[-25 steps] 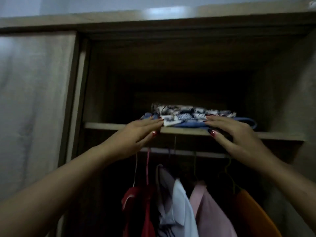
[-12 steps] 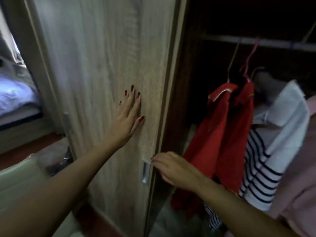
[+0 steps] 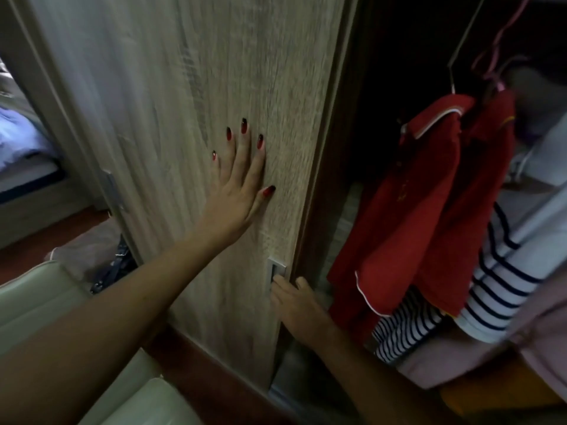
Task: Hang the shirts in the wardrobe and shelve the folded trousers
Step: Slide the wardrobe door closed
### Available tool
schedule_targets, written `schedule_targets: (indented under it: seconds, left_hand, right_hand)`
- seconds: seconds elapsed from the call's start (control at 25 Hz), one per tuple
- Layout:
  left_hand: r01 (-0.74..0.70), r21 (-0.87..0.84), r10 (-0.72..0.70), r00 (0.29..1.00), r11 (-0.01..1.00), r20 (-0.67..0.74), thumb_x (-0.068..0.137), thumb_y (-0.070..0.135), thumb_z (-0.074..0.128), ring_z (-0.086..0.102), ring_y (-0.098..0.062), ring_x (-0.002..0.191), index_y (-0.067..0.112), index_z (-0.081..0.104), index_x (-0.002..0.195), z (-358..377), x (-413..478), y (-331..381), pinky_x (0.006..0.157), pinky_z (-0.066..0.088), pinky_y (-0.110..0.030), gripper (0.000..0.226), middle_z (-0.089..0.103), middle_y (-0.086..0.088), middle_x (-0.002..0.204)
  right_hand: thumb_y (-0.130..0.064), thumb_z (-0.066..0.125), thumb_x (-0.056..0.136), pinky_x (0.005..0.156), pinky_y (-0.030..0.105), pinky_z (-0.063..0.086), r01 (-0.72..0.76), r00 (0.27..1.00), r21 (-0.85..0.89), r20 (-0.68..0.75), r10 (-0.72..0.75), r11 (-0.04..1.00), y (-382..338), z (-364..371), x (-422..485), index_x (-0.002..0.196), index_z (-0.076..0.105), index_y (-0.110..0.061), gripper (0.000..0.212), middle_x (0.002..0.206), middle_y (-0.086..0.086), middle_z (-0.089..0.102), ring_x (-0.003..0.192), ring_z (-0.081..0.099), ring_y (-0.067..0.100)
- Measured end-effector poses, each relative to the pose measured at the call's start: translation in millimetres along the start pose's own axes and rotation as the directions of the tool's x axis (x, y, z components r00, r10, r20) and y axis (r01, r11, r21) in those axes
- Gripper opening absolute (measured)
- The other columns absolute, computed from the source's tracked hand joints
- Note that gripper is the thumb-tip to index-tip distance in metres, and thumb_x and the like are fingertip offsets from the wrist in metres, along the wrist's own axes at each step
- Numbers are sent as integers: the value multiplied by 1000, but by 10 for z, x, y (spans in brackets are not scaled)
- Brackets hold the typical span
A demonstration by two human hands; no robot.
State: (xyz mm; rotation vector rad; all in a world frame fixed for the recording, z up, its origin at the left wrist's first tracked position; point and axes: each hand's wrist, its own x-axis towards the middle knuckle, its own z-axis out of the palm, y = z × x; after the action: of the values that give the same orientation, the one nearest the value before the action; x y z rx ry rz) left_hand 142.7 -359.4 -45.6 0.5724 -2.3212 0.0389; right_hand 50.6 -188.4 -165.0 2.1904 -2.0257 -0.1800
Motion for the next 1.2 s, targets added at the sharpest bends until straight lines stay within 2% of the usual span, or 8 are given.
schedule_targets:
  seconds: [0.08, 0.16, 0.28, 0.44, 0.56, 0.8, 0.92, 1.2]
  left_hand:
    - [-29, 20, 29, 999, 999, 14, 100, 40, 37, -13, -37, 146, 16, -10, 149, 0, -4, 104, 113, 8, -65, 72, -11, -21, 157]
    - [-42, 15, 42, 999, 999, 13, 100, 41, 37, -14, -37, 145, 17, -11, 149, 21, -29, 303, 113, 6, -66, 72, -12, -20, 157]
    - [-85, 21, 85, 996, 996, -7, 100, 41, 35, -19, -35, 144, 17, -10, 148, 95, -94, 690, 113, 2, -67, 71, -13, -17, 157]
    - [-212, 60, 213, 977, 975, -15, 100, 47, 26, -19, -35, 143, 23, -12, 148, 286, -157, 1304, 110, 0, -70, 66, -26, -6, 154]
    - [-289, 74, 294, 954, 954, -56, 100, 49, 24, -18, -33, 144, 27, -11, 149, 446, -180, 1770, 110, -3, -70, 64, -29, 0, 155]
    - [-358, -22, 355, 930, 933, -93, 99, 49, 26, -24, -28, 143, 33, -6, 149, 676, -292, 2934, 111, -8, -63, 62, -27, 6, 156]
    - [-384, -47, 378, 920, 922, -102, 99, 49, 26, -23, -27, 144, 33, -3, 149, 725, -339, 3413, 111, -9, -61, 60, -26, 6, 156]
    - [-405, -63, 395, 909, 912, -130, 101, 48, 26, -21, -27, 144, 32, 0, 150, 800, -427, 4231, 112, -7, -60, 58, -25, 5, 156]
  right_hand:
    - [-19, 23, 81, 88, 43, 47, -18, 995, 59, -97, 24, 998, -13, -30, -94, 109, 62, -8, 49, 118, 11, 64, 120, 54, 26]
    - [-20, 22, 78, 74, 33, 51, -68, 989, 41, -129, 73, 997, 23, 27, -287, 94, 67, -14, 48, 99, 4, 70, 105, 62, 22]
    - [-19, 28, 79, 70, 29, 48, -106, 991, 8, -81, 107, 994, 108, 157, -667, 91, 65, -17, 39, 97, 0, 68, 108, 61, 20]
    - [-17, 33, 77, 66, 30, 40, -264, 958, 67, -101, 269, 962, 222, 189, -1347, 77, 64, -20, 31, 84, -2, 67, 98, 60, 18]
    - [-24, 35, 78, 74, 31, 44, -377, 921, 119, -62, 386, 919, 324, 277, -1894, 79, 67, -22, 32, 92, -3, 70, 105, 60, 17]
    - [-38, 32, 74, 62, 21, 53, -610, 776, 197, -45, 629, 767, 504, 237, -2915, 74, 69, -28, 38, 85, -10, 73, 89, 70, 11]
    - [-36, 33, 75, 62, 28, 55, -669, 732, 130, -54, 679, 732, 604, 289, -3335, 77, 71, -24, 40, 89, -3, 74, 93, 70, 17]
    - [-37, 55, 69, 62, 26, 51, -722, 688, 52, -50, 724, 690, 866, 497, -4072, 82, 70, -22, 25, 94, -2, 72, 100, 67, 18]
